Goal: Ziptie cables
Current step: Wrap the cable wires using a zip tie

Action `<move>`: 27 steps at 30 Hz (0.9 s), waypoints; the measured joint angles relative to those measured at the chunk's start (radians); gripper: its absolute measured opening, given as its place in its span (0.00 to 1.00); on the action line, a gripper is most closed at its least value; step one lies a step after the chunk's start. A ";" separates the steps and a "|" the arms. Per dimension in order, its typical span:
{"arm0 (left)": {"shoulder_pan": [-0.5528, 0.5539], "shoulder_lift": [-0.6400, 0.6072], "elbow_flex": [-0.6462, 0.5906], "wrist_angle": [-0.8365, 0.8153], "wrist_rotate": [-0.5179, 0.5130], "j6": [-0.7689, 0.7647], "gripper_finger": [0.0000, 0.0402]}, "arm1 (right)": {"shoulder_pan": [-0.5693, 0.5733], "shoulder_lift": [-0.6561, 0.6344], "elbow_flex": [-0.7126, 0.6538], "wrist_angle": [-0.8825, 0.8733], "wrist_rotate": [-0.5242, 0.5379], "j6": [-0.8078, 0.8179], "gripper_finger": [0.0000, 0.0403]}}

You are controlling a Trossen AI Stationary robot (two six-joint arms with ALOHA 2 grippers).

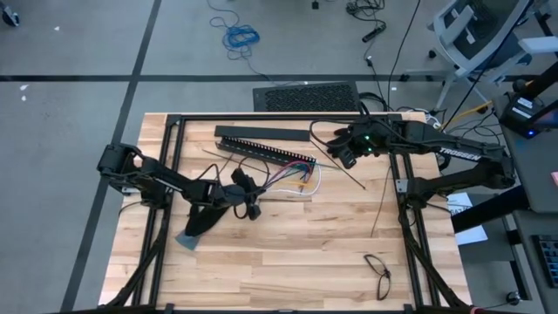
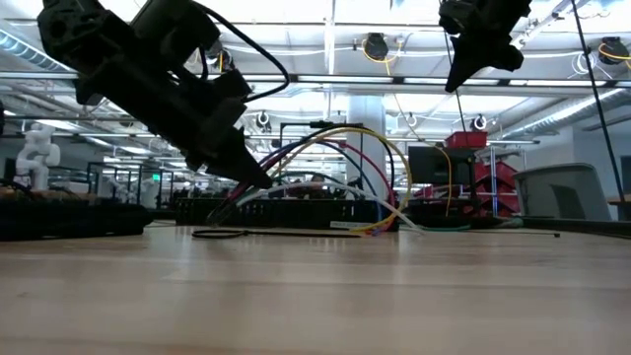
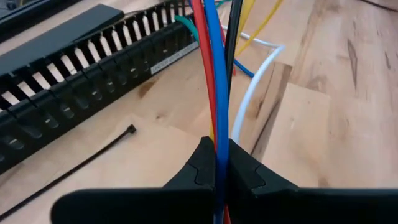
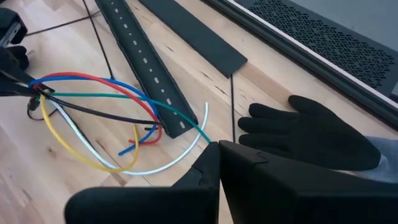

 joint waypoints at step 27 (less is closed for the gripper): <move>0.014 0.077 0.001 0.046 0.030 -0.007 0.26 | 0.000 0.000 0.000 0.000 -0.005 -0.005 0.00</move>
